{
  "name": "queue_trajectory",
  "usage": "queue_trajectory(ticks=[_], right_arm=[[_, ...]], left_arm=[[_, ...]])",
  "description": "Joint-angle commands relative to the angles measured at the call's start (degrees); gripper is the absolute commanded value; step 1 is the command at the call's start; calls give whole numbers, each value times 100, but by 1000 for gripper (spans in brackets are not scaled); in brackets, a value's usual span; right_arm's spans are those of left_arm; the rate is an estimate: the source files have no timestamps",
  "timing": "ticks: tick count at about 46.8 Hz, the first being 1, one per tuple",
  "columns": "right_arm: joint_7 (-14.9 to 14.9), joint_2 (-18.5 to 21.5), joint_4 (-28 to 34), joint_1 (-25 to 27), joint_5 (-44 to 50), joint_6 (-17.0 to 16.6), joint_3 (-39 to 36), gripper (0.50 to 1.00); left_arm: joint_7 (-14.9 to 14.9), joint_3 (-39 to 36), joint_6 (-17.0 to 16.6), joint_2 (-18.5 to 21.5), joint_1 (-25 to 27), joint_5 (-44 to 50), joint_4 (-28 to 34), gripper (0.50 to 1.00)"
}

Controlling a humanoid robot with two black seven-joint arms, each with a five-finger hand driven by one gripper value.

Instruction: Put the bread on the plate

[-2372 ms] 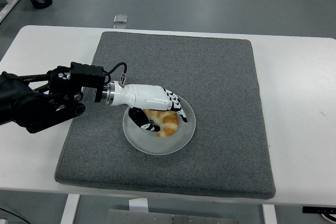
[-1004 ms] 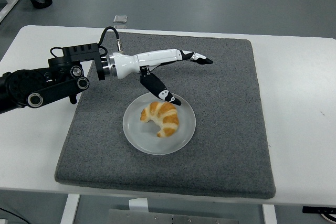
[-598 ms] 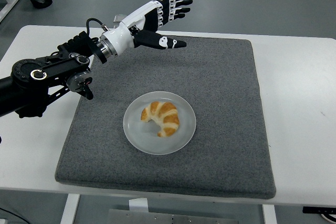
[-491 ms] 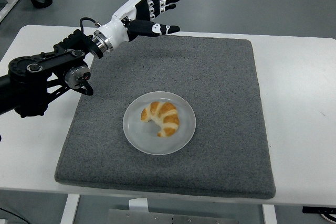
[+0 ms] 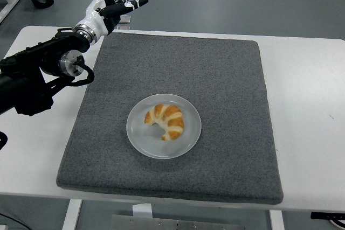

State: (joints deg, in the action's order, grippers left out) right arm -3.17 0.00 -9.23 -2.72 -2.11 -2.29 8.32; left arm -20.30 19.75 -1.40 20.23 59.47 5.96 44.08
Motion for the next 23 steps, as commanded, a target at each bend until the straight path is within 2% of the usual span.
queue_trajectory(ticks=[1, 8, 11, 23], right_arm=[[0, 0, 0, 0, 0, 1, 3, 930], [0, 0, 0, 0, 0, 1, 3, 932], [0, 0, 0, 0, 0, 1, 3, 932], [0, 0, 0, 0, 0, 1, 3, 930]], left_arm=[[9, 160, -141, -89, -93, 212, -31, 994], [219, 433, -527, -133, -172, 801, -40, 994], [220, 565, -668, -204, -199, 1012, -40, 994], [299, 1452, -713, -274, -480, 1355, -198, 992]])
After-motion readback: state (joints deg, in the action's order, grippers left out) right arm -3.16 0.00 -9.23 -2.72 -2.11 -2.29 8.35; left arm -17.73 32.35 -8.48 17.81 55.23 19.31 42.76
